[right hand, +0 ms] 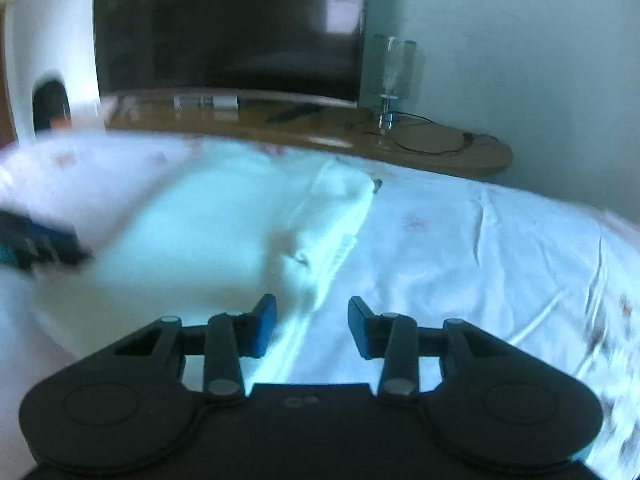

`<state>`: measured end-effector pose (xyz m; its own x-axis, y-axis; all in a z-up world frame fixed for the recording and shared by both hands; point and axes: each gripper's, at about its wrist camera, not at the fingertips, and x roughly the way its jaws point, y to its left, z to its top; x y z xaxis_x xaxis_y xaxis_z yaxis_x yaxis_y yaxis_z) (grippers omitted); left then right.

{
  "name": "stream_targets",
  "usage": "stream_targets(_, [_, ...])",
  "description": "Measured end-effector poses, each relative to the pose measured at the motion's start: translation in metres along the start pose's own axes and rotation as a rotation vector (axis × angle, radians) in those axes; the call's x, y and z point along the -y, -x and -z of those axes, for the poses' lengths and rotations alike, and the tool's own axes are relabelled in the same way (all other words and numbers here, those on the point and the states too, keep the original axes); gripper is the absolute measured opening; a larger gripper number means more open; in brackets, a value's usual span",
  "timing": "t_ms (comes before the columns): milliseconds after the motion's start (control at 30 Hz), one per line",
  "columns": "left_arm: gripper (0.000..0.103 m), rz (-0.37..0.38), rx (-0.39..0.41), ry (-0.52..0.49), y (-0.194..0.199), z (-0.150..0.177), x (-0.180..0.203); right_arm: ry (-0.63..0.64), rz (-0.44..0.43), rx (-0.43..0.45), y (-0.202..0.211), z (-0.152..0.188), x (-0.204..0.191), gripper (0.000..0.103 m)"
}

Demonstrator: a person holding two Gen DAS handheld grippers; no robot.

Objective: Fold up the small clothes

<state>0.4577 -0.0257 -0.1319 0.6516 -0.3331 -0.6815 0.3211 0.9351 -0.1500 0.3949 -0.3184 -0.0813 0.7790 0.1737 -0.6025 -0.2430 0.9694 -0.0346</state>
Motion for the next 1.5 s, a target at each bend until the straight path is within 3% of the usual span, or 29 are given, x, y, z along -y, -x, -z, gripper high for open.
stream_targets(133, [0.074,-0.021,-0.003,-0.006,0.005,0.011,0.007,0.001,-0.064,-0.03,0.019,0.015,-0.021,0.04])
stream_targets(233, [0.074,-0.031,-0.014,-0.003,0.007,0.009,0.009,0.025,-0.025,-0.096,0.012,0.026,-0.031,0.038])
stream_targets(300, [0.074,-0.039,-0.021,-0.009,0.006,0.009,0.01,-0.014,-0.048,-0.082,0.014,0.027,-0.031,0.009])
stream_targets(433, [0.074,-0.071,-0.029,-0.063,0.009,0.007,0.011,-0.036,-0.009,-0.103,0.012,0.034,-0.021,0.008])
stream_targets(500, [0.074,-0.067,0.026,-0.03,0.016,-0.003,0.001,-0.044,-0.025,-0.115,0.016,0.027,-0.015,0.012])
stream_targets(533, [0.074,-0.053,0.04,-0.005,0.015,-0.009,-0.004,-0.053,-0.021,-0.073,0.021,0.021,-0.013,0.017])
stream_targets(600, [0.074,-0.018,0.038,0.043,0.005,-0.027,-0.01,-0.123,-0.022,0.042,0.028,0.007,0.001,0.048])
stream_targets(667, [0.074,-0.011,0.017,0.059,-0.01,-0.041,-0.009,-0.245,-0.044,0.077,0.017,-0.009,0.02,0.065])
stream_targets(767, [0.074,-0.005,-0.011,0.036,-0.03,-0.052,0.0,-0.279,-0.049,0.07,-0.01,-0.027,0.028,0.059])
stream_targets(900, [0.075,-0.011,-0.029,0.016,-0.042,-0.056,0.006,-0.176,-0.018,-0.039,-0.049,-0.029,0.021,0.047])
stream_targets(933, [0.076,-0.011,-0.025,0.018,-0.042,-0.056,0.005,-0.168,0.012,-0.08,-0.053,-0.022,0.022,0.05])
stream_targets(1033, [0.077,-0.006,-0.014,0.034,-0.04,-0.059,-0.004,-0.309,-0.055,-0.1,-0.051,-0.013,0.048,0.05])
stream_targets(1100, [0.077,0.029,-0.021,0.06,-0.042,-0.063,-0.012,-0.325,-0.066,-0.083,-0.041,-0.012,0.052,0.045])
stream_targets(1133, [0.077,0.066,-0.03,0.086,-0.044,-0.064,-0.016,-0.363,-0.112,-0.084,-0.04,-0.011,0.057,0.043])
stream_targets(1233, [0.077,0.23,-0.086,0.204,-0.056,-0.067,-0.032,-0.462,-0.239,-0.149,-0.052,-0.008,0.072,0.051])
stream_targets(1300, [0.072,0.33,-0.14,0.249,-0.068,-0.064,-0.033,-0.533,-0.309,-0.157,-0.058,-0.003,0.083,0.065])
stream_targets(1433, [0.069,0.378,-0.135,0.291,-0.077,-0.063,-0.034,-0.578,-0.434,-0.173,-0.069,-0.006,0.095,0.065])
stream_targets(1500, [0.069,0.407,-0.138,0.329,-0.079,-0.062,-0.04,-0.576,-0.458,-0.178,-0.073,-0.007,0.099,0.055])
